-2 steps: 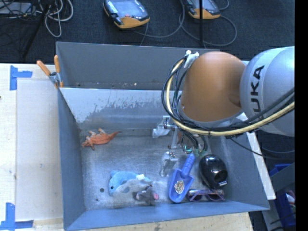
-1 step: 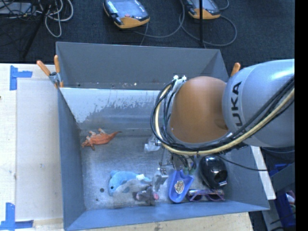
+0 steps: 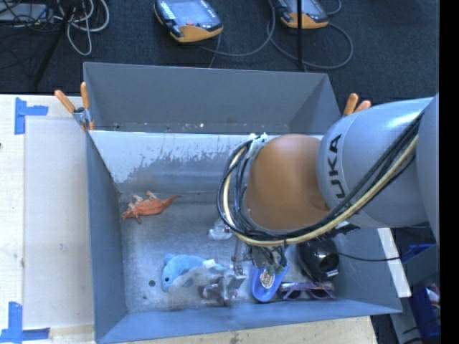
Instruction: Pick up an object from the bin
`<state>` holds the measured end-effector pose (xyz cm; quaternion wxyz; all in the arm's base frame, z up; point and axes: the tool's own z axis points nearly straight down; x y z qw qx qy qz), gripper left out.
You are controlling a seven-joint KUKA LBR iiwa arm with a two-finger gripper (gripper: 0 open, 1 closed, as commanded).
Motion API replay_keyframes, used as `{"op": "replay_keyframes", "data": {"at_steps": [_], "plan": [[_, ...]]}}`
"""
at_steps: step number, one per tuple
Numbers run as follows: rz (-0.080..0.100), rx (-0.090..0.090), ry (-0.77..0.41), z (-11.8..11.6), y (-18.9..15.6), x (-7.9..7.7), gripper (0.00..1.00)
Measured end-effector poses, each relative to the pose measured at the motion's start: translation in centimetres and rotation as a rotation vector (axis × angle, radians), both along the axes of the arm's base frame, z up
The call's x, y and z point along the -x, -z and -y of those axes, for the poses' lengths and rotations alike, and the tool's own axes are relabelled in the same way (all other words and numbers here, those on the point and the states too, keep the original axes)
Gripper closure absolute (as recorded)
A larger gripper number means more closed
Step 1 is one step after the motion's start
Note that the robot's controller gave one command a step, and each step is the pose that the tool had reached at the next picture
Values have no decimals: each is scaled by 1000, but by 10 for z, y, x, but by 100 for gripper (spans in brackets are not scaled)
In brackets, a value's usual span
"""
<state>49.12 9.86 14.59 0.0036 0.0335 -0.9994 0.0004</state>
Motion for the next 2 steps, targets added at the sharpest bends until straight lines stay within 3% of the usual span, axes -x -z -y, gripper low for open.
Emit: {"op": "replay_keyframes", "data": {"at_steps": [1, 2], "plan": [[19, -5, 42, -11, 72, -6, 100], [19, -5, 42, -11, 72, -6, 100]]}}
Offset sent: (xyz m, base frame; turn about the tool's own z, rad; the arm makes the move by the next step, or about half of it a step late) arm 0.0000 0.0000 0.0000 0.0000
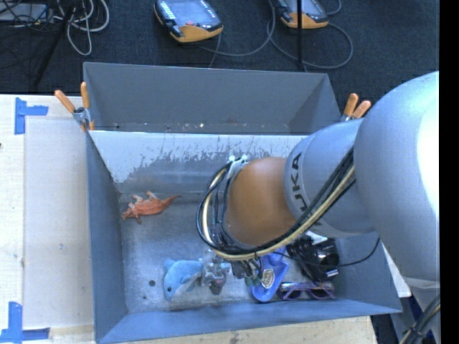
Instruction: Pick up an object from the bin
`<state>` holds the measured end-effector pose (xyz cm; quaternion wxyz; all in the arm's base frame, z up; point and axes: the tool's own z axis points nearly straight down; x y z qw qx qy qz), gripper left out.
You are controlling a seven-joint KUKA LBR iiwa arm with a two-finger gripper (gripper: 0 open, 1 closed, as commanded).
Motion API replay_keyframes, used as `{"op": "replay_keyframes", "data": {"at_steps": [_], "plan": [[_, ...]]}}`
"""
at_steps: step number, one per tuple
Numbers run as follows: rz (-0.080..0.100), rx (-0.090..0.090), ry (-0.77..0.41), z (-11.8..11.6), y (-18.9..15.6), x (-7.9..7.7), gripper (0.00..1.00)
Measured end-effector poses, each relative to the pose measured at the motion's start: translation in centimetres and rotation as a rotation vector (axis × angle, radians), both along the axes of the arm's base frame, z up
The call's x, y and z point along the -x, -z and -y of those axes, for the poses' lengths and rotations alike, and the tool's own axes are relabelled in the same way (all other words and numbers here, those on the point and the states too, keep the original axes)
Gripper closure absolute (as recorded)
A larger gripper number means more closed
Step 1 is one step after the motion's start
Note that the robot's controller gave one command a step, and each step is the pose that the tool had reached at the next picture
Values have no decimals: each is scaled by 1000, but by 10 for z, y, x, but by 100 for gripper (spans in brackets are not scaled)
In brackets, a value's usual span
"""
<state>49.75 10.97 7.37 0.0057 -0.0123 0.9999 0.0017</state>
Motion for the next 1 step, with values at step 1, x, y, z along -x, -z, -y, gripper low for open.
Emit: {"op": "replay_keyframes", "data": {"at_steps": [1], "plan": [[-12, 3, 0, -2, -128, -1, 100]]}}
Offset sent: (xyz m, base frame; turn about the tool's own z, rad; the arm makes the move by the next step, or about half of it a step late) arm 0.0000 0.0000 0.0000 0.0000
